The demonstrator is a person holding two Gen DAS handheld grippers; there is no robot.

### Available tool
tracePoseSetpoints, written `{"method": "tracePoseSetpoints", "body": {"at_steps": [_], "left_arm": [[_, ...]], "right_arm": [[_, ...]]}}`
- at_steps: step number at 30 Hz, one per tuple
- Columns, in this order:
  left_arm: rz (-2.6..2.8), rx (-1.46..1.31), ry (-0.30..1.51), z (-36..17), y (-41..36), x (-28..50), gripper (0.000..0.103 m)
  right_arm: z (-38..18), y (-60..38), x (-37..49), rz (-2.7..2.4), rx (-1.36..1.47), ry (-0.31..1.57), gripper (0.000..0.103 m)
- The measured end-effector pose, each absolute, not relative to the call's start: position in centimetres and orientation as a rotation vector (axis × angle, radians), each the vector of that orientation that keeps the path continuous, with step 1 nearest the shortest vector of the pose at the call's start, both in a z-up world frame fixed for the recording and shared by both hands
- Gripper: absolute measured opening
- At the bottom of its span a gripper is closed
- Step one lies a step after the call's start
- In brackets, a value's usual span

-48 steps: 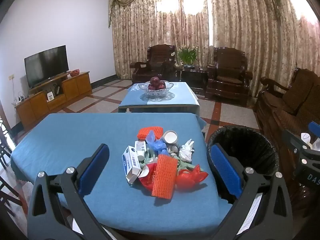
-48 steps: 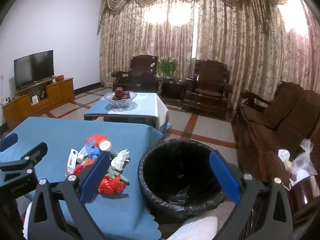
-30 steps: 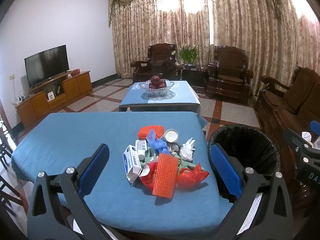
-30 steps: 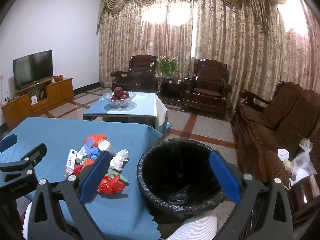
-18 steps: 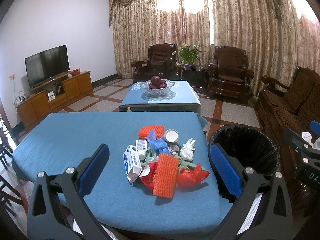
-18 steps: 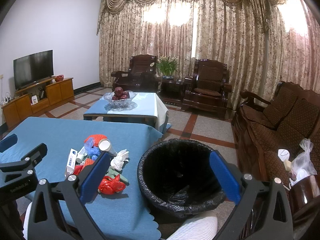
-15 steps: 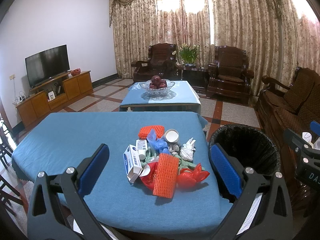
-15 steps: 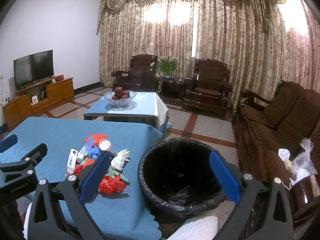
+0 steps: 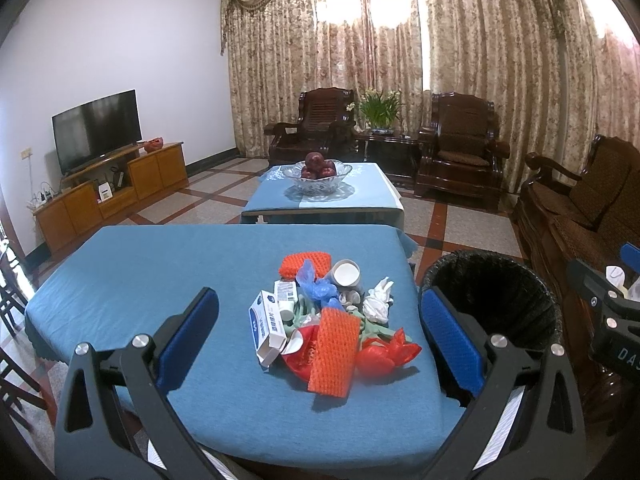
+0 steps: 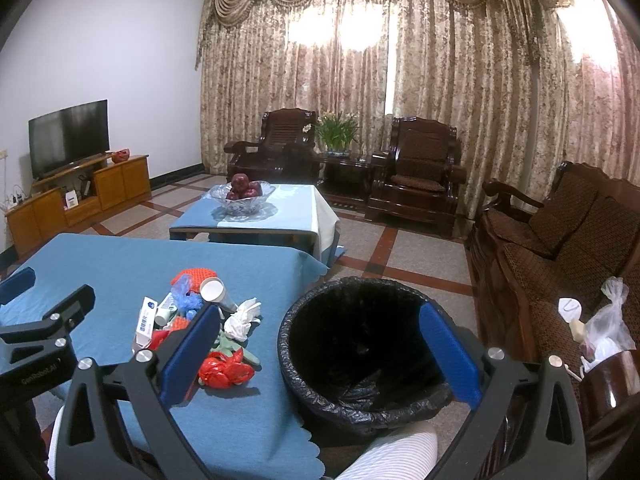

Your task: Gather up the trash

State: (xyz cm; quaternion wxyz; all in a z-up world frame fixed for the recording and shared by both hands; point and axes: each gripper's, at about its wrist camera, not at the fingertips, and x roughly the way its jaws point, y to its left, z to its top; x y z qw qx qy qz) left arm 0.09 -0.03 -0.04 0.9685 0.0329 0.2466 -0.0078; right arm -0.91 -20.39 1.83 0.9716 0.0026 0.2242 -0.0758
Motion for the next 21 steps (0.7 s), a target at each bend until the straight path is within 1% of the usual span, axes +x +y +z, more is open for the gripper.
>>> {"method": "tracePoseSetpoints", "body": {"at_steps": [21], "left_arm": [[-0.016,0.067,0.498,-0.04,-0.05,0.08,0.098]], "right_arm": [[1.31,-19.91,-0.44,-0.151,0.008,0.455,0.097]]}}
